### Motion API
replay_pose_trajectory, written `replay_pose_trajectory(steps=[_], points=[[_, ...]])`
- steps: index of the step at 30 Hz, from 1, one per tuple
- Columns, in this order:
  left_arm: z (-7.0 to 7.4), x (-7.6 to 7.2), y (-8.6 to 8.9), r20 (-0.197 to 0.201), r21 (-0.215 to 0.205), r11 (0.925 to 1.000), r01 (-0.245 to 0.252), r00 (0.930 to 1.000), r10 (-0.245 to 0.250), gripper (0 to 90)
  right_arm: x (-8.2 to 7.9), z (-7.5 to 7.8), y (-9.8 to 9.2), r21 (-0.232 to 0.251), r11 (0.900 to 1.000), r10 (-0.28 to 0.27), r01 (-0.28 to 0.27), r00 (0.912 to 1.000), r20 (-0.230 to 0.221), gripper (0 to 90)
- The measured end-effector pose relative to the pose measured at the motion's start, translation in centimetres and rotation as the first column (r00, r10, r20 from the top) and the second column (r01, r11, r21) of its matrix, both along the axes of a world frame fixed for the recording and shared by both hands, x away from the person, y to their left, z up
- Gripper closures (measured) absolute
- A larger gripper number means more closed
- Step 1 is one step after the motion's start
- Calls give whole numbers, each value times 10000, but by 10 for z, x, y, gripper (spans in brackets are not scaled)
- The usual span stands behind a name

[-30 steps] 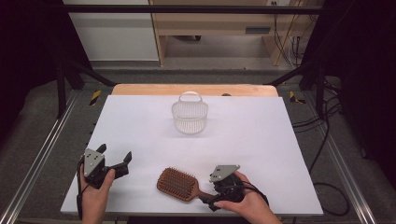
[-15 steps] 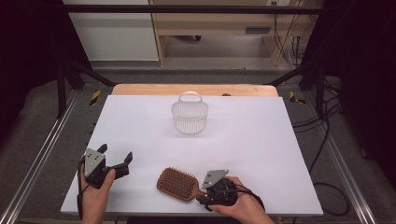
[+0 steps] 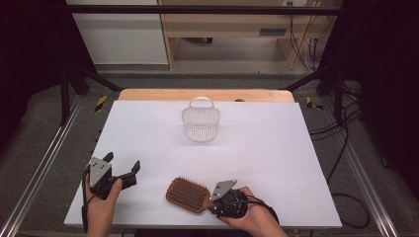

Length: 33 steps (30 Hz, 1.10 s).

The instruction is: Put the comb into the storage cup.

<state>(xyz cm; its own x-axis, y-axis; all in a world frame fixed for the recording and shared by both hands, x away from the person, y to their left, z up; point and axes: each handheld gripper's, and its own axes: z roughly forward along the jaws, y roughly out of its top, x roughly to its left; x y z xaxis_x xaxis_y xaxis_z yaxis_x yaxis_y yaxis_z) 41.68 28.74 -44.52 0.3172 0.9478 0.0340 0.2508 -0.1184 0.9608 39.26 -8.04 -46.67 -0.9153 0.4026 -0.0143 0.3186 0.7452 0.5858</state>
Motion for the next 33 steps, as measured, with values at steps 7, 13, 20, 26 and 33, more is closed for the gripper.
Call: replay_pose_trajectory(steps=[7, 13, 20, 26, 33], points=[[-1, 1, -1, -65, 26, 10000, 43, 10000, -43, 38, 5, 2, 3, -279, 9996, -70, 56, 9987, -503, 715], [-1, 1, -2, -115, 36, 9999, 108, 9999, -107, 39, 9, 9, 17, -1341, 9910, -132, 29, 9970, -759, 725], [-1, 1, -2, -96, -33, 9999, 106, 9999, -106, 41, 11, 11, 20, -1476, 9890, 23, -106, 9984, -562, 726], [1, -1, -3, 146, -165, 9996, 235, 9996, -232, 46, 31, 12, 12, -962, 9947, -384, 353, 9988, -305, 725], [1, 0, -6, 39, -151, 9991, 385, 9993, -384, 46, 49, 15, 5, -481, 9960, -776, 758, 9963, -363, 726]])
